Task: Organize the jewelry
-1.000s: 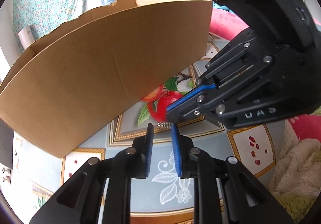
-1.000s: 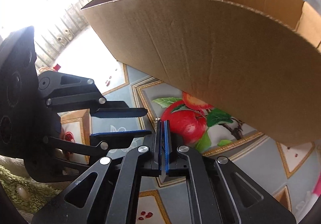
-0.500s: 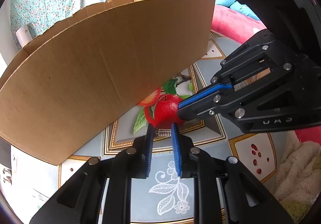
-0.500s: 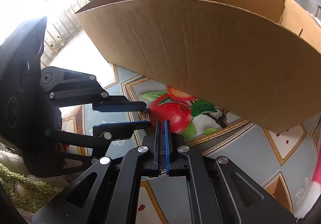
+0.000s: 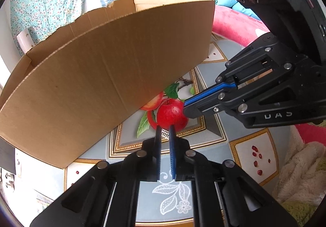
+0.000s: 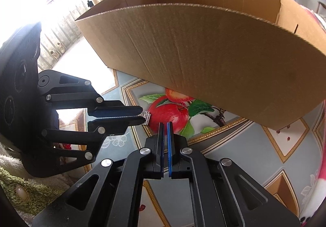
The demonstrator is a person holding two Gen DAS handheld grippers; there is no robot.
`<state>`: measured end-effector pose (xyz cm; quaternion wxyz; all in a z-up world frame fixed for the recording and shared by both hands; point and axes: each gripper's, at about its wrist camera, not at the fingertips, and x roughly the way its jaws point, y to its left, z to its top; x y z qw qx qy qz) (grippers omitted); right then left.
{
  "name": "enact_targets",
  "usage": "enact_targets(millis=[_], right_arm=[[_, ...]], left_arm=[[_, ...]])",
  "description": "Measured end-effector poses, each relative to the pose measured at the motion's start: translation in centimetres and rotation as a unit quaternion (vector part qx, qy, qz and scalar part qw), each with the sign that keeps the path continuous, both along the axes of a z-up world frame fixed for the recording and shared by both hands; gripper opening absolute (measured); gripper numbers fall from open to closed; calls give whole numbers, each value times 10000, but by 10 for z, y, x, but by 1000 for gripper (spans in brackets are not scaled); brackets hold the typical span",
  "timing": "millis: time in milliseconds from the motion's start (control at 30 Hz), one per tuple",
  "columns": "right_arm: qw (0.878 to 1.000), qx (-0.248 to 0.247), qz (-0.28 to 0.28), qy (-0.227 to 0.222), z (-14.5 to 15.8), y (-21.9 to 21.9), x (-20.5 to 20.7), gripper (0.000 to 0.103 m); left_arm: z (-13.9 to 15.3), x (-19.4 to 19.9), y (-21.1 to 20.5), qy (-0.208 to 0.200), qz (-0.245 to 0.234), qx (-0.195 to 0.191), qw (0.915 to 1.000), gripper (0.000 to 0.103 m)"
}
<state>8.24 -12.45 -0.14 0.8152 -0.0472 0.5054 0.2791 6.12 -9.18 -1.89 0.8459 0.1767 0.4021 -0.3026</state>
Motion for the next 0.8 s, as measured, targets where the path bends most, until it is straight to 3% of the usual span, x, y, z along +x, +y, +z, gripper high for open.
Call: enact_targets(millis=[167, 233, 400, 500, 567, 800], right_arm=[[9999, 102, 1, -20, 0, -1, -3, 3], [9999, 123, 43, -34, -2, 1, -2, 3], [9997, 217, 107, 47, -6, -2, 3, 4], [9995, 260, 126, 101, -6, -5, 6, 14], [9996, 250, 121, 104, -6, -6, 8, 30], [9994, 321, 73, 139, -7, -13, 14, 32]], left_arm=[[1, -3, 1, -19, -11, 30, 10000, 8], [0, -3, 1, -4, -20, 1, 10000, 15], [-9, 1, -5, 8, -142, 129, 9998, 16], [-10, 5, -6, -12, -261, 190, 9995, 16], [-10, 8, -9, -8, -336, 234, 9992, 16], [-10, 19, -7, 246, -587, 130, 9979, 15]])
